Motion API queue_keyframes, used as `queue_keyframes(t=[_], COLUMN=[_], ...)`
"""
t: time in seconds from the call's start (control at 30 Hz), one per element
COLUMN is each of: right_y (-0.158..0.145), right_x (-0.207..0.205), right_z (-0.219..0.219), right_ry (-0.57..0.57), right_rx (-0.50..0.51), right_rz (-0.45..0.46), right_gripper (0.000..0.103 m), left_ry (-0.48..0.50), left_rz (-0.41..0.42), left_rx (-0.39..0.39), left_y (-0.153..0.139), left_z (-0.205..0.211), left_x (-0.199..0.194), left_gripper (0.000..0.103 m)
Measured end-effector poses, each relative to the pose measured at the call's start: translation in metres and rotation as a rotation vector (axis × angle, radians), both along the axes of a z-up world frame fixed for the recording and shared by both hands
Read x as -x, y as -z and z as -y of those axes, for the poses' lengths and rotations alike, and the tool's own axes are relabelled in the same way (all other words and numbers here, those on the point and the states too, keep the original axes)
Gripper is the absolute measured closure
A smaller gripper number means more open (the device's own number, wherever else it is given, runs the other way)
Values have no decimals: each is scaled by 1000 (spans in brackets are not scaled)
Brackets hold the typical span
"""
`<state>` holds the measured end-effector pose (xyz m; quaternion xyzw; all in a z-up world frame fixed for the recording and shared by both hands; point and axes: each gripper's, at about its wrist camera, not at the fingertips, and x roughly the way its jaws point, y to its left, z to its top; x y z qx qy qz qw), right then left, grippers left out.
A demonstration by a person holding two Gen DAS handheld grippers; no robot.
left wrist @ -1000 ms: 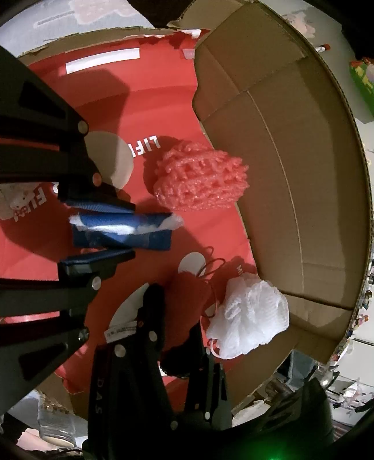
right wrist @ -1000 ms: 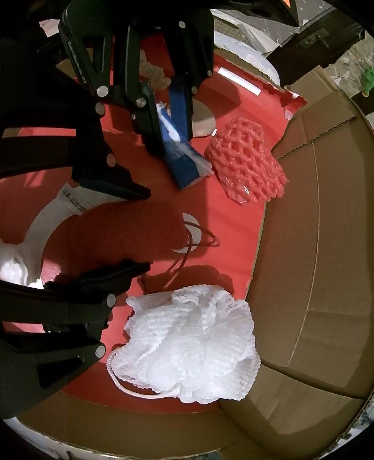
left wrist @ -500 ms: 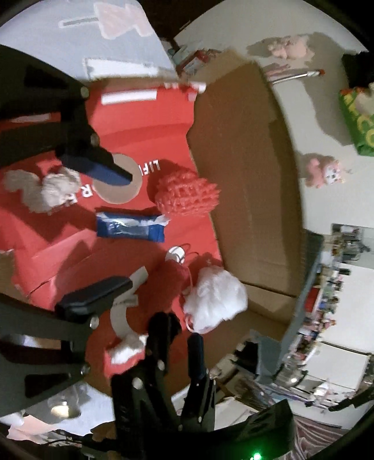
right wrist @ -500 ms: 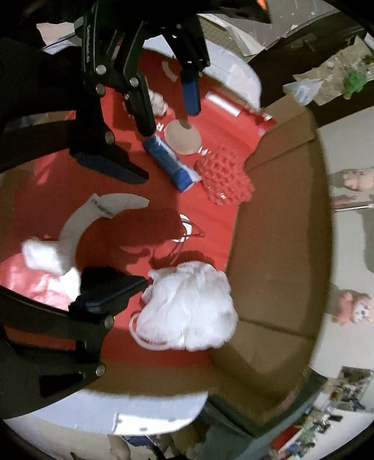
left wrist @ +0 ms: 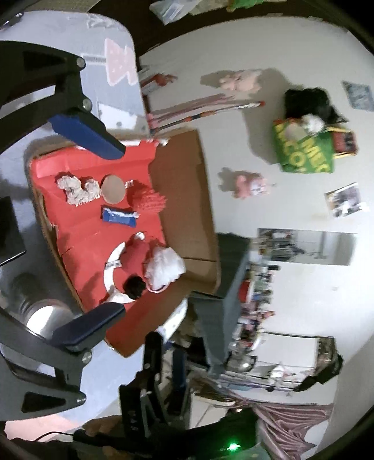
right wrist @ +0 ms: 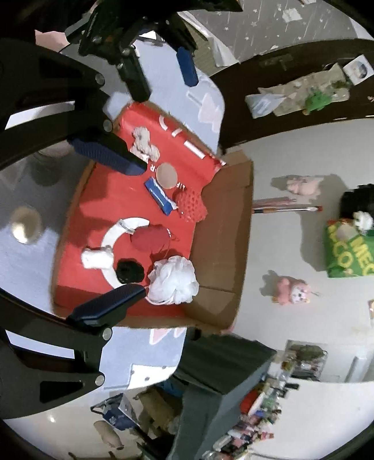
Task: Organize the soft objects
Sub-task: 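Withdraw both tools from the box toward the white plush keychain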
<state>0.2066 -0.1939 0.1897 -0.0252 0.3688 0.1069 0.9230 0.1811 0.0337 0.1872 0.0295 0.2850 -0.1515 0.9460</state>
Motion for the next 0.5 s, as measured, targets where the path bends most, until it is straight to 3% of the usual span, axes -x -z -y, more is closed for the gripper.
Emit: queue_keyframes(t=[0.2,0.5], right_y=[-4,13], right_x=[62,135], right_z=[-1,-8], right_ry=[23,84], right_rx=[-48,-9], right_rz=[97,197], right_gripper=[25,25], left_ry=[-28,-62], left_rz=[90,109], left_rx=[50,88], left_y=[-5,16], left_z=[-4,-6], left_x=[50,103], left_gripper=[0,0])
